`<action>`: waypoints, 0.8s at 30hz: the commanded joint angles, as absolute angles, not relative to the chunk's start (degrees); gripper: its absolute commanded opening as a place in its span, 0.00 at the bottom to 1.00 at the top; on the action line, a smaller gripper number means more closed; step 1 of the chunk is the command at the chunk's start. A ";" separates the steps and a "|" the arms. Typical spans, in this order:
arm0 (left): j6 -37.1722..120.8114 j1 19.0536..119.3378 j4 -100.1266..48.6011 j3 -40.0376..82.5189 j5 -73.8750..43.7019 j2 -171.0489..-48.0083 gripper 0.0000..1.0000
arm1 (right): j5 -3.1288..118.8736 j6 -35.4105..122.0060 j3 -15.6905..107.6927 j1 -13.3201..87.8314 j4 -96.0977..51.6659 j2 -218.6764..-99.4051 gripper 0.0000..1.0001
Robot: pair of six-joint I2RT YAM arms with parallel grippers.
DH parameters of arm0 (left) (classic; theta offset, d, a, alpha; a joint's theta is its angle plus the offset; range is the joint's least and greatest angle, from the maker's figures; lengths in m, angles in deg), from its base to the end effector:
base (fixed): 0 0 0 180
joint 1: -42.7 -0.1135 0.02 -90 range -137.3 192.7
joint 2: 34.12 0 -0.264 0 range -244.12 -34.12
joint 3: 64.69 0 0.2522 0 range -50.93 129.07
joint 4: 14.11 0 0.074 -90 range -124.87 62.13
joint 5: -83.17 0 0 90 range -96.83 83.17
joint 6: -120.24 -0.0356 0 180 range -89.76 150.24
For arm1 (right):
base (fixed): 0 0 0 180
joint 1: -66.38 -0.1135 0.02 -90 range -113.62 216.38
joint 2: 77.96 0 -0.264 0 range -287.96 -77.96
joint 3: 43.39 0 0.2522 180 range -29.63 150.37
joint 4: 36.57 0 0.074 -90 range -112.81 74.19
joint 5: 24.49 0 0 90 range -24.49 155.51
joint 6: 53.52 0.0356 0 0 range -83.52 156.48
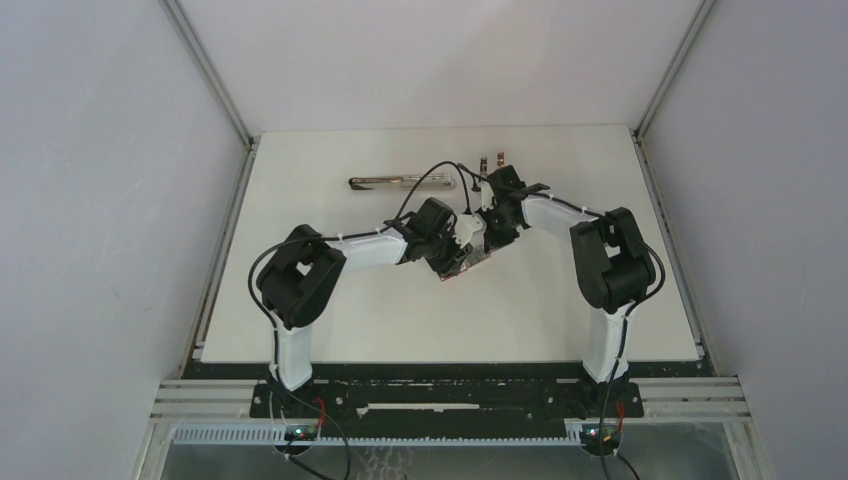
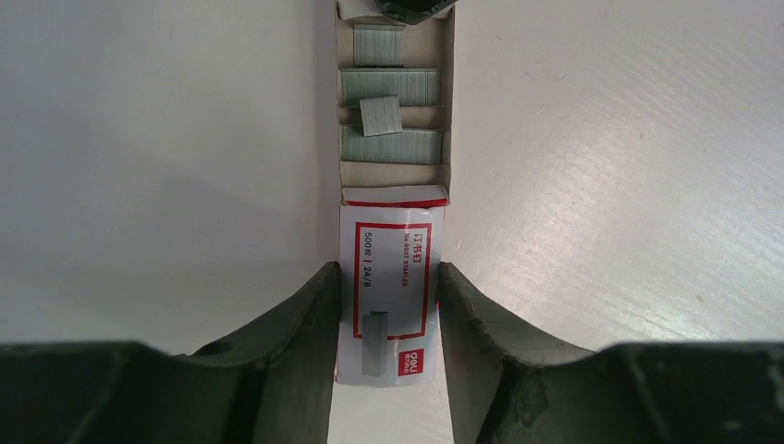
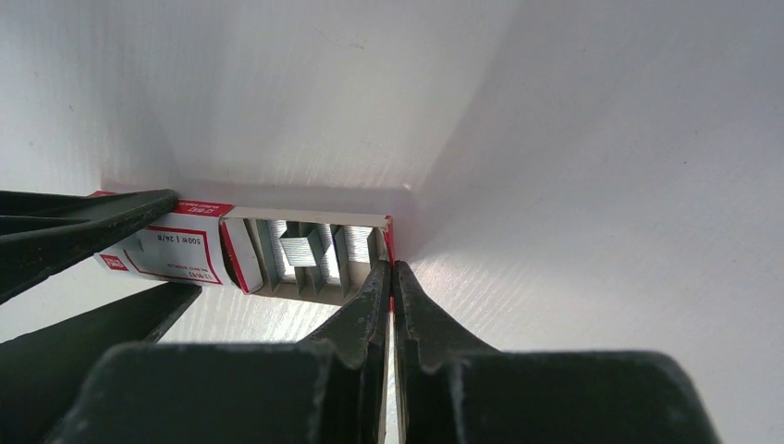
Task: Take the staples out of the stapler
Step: Close the staple box at the center of the board.
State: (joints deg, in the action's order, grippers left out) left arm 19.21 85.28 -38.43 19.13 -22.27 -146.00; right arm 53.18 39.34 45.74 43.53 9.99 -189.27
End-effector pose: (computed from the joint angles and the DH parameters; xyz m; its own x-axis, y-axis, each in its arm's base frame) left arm 0.2933 -0.2824 0.1541 -0.4248 0.6408 -0.6395 0.8692 0.4862 -0.0902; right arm 0.3554 0.1580 0.1629 -0.8802 -0.3180 -0.3522 -0.4073 0.8872 0.2169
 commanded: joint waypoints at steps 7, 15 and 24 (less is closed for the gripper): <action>21.00 85.94 -40.11 17.10 -22.96 -147.47 0.48 | 52.48 40.41 46.48 42.78 8.54 -185.82 0.00; 21.40 85.94 -40.37 17.16 -22.40 -147.33 0.49 | 51.52 41.30 46.39 42.95 9.00 -186.27 0.00; 21.73 85.94 -40.35 17.12 -22.14 -147.72 0.49 | 48.51 41.19 45.85 42.96 9.28 -186.33 0.00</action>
State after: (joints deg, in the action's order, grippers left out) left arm 20.20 85.33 -38.46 19.13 -22.20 -146.00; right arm 52.17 40.19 45.74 43.44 9.99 -189.18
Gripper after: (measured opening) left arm 0.488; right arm 0.002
